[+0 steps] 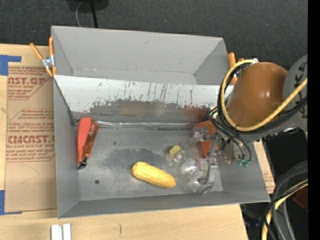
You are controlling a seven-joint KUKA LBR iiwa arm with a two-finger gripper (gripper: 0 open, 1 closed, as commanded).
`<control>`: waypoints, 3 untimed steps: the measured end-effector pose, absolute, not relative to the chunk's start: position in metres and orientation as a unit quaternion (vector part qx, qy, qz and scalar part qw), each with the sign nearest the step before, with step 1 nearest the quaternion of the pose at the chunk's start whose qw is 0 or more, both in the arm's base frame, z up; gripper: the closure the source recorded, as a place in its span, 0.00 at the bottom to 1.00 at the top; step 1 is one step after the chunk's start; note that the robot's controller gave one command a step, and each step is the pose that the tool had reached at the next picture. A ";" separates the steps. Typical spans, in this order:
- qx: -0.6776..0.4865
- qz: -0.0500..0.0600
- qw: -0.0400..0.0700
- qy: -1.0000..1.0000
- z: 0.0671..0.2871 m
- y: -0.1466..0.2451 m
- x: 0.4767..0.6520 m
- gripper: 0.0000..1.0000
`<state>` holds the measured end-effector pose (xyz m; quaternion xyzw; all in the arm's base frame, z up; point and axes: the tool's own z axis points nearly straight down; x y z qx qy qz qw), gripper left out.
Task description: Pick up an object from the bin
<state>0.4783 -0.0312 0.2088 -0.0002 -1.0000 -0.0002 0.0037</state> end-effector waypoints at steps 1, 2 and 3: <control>0.000 0.000 0.000 -1.000 0.213 -0.031 0.480 0.00; -0.022 0.000 -0.002 -1.000 0.155 0.013 0.483 0.00; -0.043 0.000 0.005 -0.999 0.135 0.039 0.482 0.00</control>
Offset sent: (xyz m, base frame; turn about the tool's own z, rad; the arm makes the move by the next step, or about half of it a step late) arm 0.0049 0.1082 -0.1388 0.0937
